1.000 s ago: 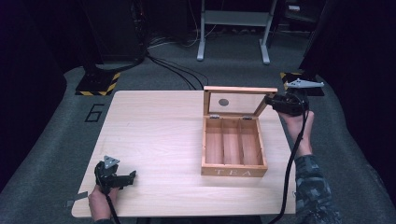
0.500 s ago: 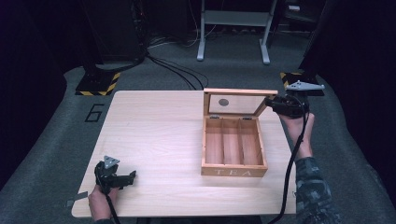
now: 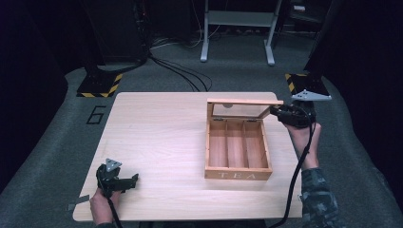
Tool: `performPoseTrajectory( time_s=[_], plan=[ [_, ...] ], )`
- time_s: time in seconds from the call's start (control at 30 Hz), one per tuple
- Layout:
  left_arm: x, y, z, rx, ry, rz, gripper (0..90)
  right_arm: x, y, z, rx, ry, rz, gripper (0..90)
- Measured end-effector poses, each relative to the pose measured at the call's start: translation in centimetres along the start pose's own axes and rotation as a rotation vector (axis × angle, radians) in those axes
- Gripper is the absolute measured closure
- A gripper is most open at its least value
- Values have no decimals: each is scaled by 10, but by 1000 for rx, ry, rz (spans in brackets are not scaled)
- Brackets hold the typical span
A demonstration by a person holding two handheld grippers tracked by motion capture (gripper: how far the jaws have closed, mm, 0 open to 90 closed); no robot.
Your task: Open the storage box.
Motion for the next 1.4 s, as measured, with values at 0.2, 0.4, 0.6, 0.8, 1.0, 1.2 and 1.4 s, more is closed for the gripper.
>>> performPoseTrajectory(
  time_s=[0.2,0.4,0.6,0.8,1.0,1.2,1.4],
  plan=[
    [0,0,0,0,1,0,4,6,12,3,-4,5,6,599],
    [0,0,0,-2,1,2,4,14,28,6,-8,3,4,587],
    [0,0,0,-1,1,1,4,22,49,7,-6,0,-1,578],
    [0,0,0,0,0,0,4,29,69,6,-3,-1,-5,577],
    [0,0,0,0,0,0,4,33,86,3,-8,-11,-19,582],
    [0,0,0,-1,0,1,4,38,100,-1,-9,-7,-28,584],
    [0,0,0,-2,1,2,4,42,113,-5,-7,2,-35,579]
  ],
)
Point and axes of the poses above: each handheld gripper's, and its own axes: z roughly backward along the jaws, y roughly out of its underside, x roughly to its left, the point moved 1 cm from there along -z, roughly forward along the jaws, and after that the axes turned 15 degrees about x, right-handed, at the moved point
